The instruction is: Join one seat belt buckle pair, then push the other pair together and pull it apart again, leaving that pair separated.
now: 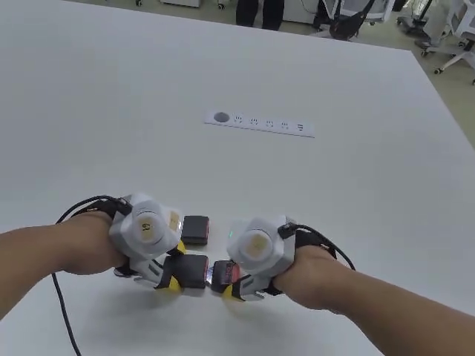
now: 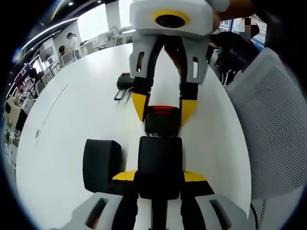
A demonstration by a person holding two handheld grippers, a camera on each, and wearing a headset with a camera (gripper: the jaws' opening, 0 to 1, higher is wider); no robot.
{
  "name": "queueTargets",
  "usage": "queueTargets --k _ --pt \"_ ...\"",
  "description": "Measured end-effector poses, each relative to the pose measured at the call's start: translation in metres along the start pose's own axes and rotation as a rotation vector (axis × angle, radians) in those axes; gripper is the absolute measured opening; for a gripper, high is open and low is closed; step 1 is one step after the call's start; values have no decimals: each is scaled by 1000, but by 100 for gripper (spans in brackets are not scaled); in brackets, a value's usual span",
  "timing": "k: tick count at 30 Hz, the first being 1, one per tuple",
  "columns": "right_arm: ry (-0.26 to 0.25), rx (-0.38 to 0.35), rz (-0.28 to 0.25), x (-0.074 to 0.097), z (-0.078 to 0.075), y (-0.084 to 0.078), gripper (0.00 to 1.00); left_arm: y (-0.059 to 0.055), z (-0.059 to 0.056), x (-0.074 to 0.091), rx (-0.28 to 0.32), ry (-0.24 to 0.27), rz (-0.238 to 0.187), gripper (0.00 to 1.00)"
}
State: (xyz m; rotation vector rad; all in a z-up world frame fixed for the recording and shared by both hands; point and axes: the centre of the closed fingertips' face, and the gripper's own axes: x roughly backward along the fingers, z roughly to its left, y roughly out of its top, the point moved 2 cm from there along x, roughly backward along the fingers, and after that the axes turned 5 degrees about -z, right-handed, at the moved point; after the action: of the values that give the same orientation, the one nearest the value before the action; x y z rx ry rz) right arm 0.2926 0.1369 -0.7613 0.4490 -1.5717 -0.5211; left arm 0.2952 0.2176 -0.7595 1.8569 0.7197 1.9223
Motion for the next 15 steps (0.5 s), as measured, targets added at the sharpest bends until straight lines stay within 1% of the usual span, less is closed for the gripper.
queueTargets --k 4,9,11,13,15 --pt "-4 0 -2 1 0 0 32 -2 1 0 18 4 4 34" --pt "-10 -4 -6 2 1 1 33 -5 1 1 36 13 31 35" --pt "-19 -9 -10 3 1 2 33 -4 0 4 45 23 21 35" --pt "-18 -17 -16 6 3 3 35 0 1 7 69 34 -5 35" --pt "-20 -22 -31 8 4 6 36 9 -1 13 72 39 -22 35"
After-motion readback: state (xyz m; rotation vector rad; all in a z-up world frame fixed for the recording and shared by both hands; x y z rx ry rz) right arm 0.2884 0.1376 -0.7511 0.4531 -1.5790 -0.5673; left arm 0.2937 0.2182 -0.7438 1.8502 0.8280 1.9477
